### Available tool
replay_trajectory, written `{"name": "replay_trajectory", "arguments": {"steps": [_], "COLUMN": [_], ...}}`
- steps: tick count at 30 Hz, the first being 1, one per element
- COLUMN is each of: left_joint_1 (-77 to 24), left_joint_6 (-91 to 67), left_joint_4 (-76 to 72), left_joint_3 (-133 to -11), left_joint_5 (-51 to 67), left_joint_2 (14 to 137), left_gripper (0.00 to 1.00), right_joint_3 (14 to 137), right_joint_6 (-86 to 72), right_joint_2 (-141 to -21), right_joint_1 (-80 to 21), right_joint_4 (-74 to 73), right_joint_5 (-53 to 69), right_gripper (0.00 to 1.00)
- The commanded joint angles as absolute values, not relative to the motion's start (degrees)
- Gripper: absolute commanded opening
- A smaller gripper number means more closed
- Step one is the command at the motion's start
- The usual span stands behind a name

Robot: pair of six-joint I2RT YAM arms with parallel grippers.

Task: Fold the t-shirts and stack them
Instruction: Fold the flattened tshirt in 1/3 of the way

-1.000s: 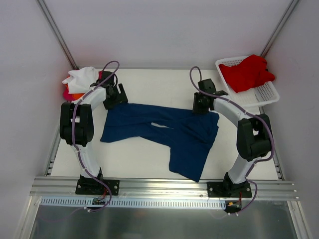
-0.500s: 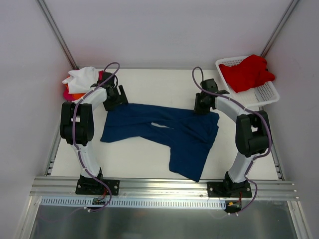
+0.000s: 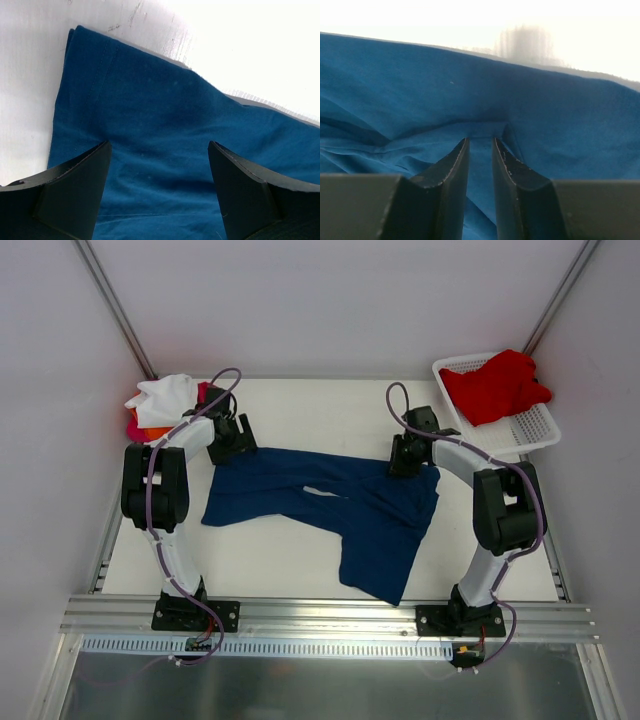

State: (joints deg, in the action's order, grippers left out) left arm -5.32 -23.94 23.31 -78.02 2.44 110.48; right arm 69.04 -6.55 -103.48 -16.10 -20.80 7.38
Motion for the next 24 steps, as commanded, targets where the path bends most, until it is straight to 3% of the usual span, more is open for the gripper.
{"name": "replay_trajectory", "arguments": {"steps": [1, 9, 24], "left_joint_1": [-6.1, -6.1, -6.1], "left_joint_6": [-22.9, -22.8, -22.8], "left_joint_4": [23.9, 23.9, 23.9], "left_joint_3": [-77.4, -77.3, -77.5], "left_joint_5": [2.6, 2.5, 2.5], "left_joint_2": [109.7, 109.8, 110.6], "left_gripper": [0.79, 0.79, 0.79], "right_joint_3": [68.1, 66.8, 65.2], "right_joint_6": [-6.0, -5.0, -6.2], "right_joint_2": [-101.4, -100.7, -102.2], "right_joint_1": [-14.7, -12.1, -12.0], "right_joint_4": [-19.8, -19.8, -17.2], "right_joint_5": [8.3, 8.3, 12.2], "right_gripper": [0.28, 0.34, 0.30]}}
